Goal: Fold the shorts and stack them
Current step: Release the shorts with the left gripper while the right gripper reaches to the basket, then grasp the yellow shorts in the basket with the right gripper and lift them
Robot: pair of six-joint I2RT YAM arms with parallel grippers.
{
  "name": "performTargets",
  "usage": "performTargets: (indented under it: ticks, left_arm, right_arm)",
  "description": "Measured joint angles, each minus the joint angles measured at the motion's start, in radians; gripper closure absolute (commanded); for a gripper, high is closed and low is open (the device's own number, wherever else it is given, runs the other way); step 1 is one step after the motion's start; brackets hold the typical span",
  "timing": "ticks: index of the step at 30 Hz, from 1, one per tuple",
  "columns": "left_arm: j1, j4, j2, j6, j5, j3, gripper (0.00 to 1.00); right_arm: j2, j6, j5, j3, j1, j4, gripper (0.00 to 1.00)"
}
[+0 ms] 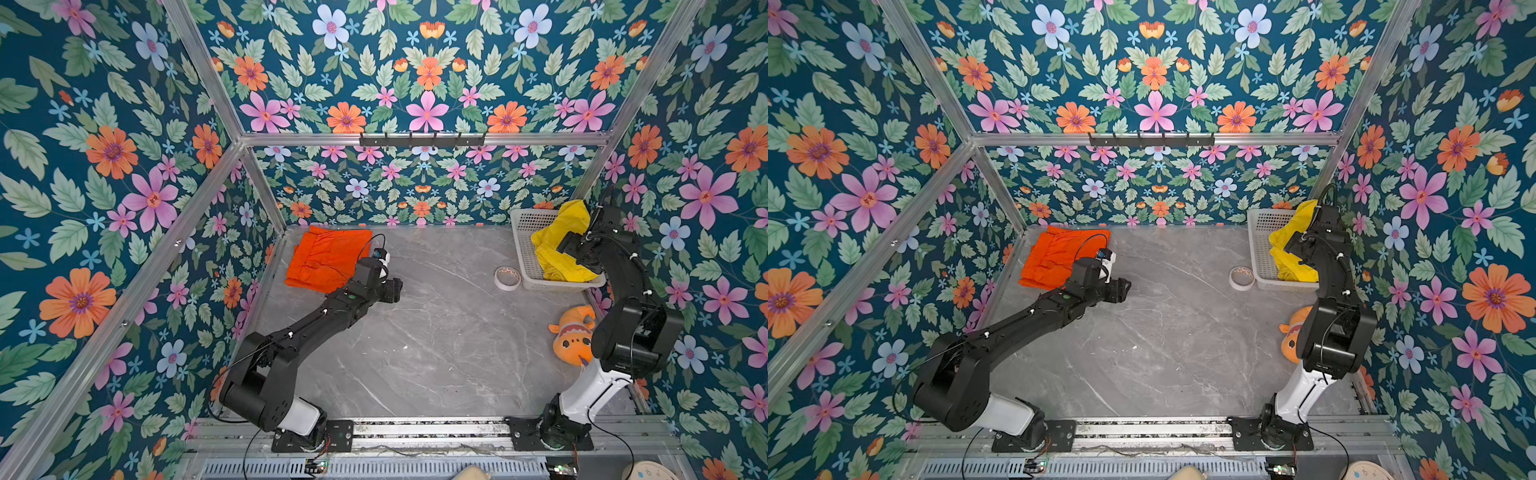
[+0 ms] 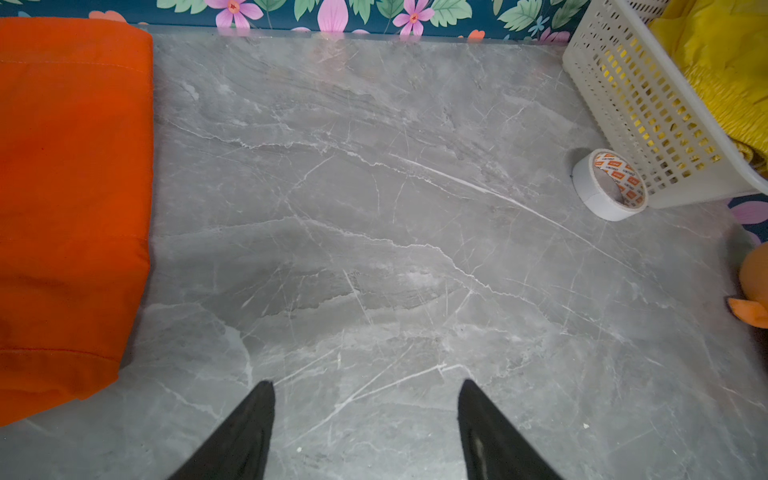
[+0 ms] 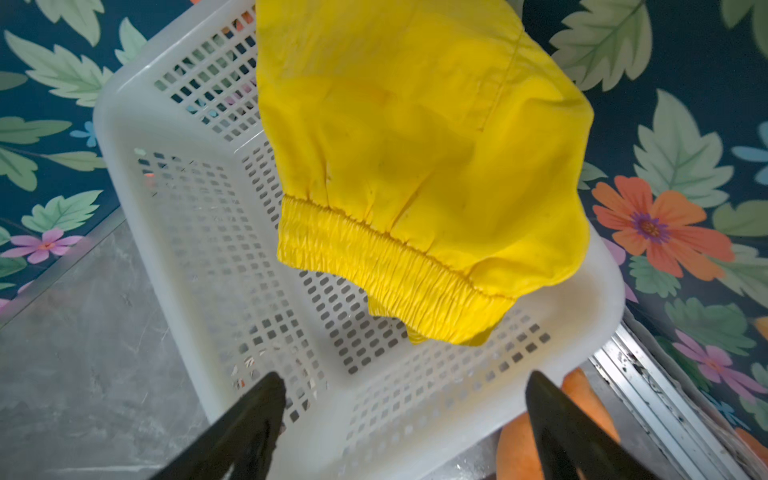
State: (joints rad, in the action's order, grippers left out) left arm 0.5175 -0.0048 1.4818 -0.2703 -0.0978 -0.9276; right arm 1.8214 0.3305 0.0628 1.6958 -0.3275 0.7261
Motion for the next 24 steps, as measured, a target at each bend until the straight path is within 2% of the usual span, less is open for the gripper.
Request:
performTargets:
  ticks: [7,16,21,24]
  left_arm:
    - [0.000,0.006,0.003,-0.001,-0.002,0.009,0.29]
    - [0.001,0.029,0.047,-0.033,-0.016,0.018,0.30]
    - [0.004,0.036,0.066,-0.038,-0.029,0.016,0.30]
    - [0.006,0.037,0.073,-0.042,-0.030,0.016,0.30]
  right_arm:
    - [0.132,0.000,-0.018,0.122,-0.010,0.010,0.10]
    - [0.295,-0.002,-0.108,0.245,-0.007,0.011,0.10]
    - [0.330,-0.037,-0.070,0.269,0.052,0.031,0.09]
    - [0.330,-0.073,0.011,0.269,0.109,0.034,0.09]
